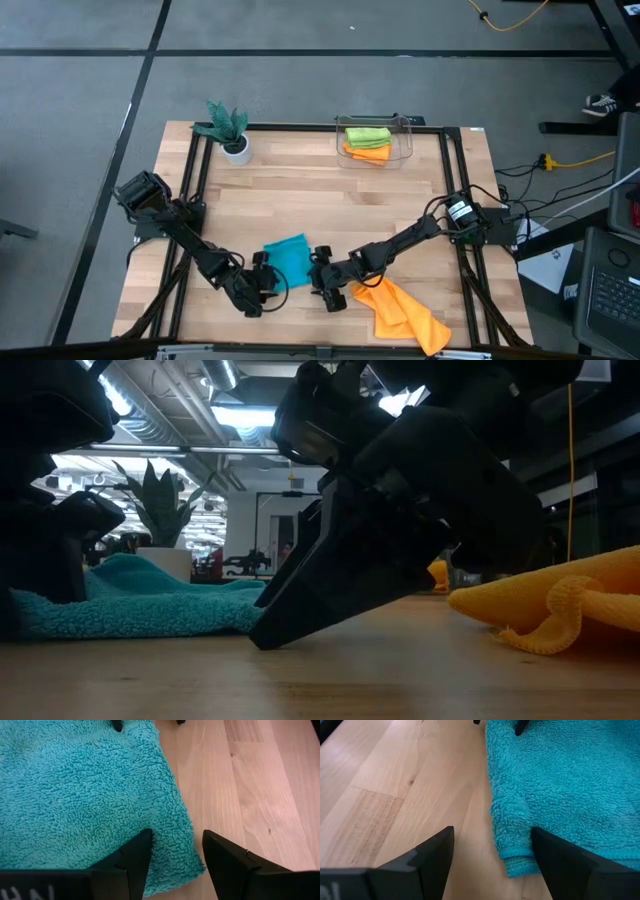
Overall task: Fold microfiber towels
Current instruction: Fold the blue microfiber towel
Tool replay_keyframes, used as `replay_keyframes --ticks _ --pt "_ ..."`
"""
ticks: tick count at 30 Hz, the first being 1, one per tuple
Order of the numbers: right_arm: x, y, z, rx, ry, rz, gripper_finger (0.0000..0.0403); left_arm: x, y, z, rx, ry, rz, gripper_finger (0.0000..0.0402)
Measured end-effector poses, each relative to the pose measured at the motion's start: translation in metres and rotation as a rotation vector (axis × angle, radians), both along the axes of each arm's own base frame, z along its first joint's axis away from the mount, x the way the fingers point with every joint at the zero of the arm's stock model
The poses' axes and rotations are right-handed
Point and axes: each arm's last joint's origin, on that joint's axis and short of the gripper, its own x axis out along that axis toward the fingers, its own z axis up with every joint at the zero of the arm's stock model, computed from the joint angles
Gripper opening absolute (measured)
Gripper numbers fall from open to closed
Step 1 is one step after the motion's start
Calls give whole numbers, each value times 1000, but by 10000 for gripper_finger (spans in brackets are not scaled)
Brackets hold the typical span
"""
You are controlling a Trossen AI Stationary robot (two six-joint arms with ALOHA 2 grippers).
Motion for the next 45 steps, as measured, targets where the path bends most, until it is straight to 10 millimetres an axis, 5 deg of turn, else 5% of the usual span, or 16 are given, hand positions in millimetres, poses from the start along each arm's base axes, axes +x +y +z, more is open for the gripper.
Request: replay_keyframes --ticks 8,24,35,45 --pt "-1 0 -1 -2 6 -16 226 0 0 0 6 3 1 160" --pt "-1 -2 1 100 26 -150 15 0 1 -1 0 -12 45 7" --pt "-14 7 56 384 101 -81 7 14 -17 39 -244 -142 -12 1" --pt "-21 17 65 517 174 -40 7 28 -31 66 -298 -205 -75 0"
